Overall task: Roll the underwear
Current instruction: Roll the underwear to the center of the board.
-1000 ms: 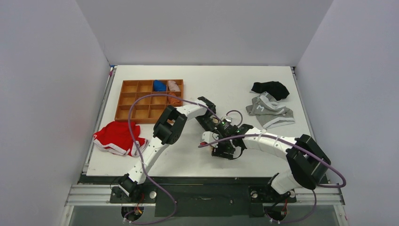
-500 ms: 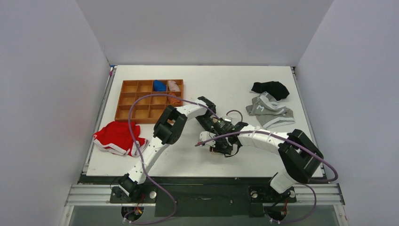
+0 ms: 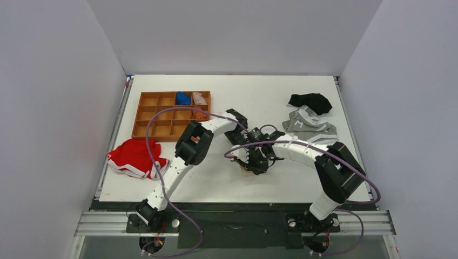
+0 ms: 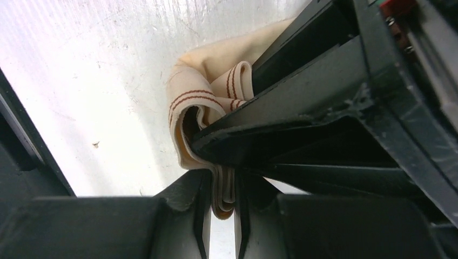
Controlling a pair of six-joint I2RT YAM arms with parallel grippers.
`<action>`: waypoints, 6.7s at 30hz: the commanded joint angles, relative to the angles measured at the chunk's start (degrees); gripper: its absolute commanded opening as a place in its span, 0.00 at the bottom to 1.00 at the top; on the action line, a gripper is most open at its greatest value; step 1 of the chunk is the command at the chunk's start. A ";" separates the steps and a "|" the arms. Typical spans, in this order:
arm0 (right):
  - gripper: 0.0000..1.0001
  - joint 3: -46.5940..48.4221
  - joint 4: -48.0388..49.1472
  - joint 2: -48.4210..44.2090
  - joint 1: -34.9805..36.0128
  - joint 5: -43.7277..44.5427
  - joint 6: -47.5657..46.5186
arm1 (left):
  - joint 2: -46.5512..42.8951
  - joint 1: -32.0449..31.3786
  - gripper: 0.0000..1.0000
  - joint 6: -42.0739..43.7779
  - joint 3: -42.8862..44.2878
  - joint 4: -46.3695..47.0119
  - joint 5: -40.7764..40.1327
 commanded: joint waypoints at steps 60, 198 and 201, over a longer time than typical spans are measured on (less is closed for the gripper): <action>0.00 17.57 -15.64 16.59 -7.65 -13.76 -1.24 | -77.73 4.00 0.67 1.11 -67.27 54.15 -44.05; 0.48 -1.79 6.58 -8.90 2.58 5.60 3.39 | -11.39 5.46 0.00 8.38 -24.63 14.72 -0.69; 0.48 -1.77 7.49 -7.23 4.53 6.29 2.99 | -10.45 5.51 0.00 9.35 -23.89 12.98 -0.43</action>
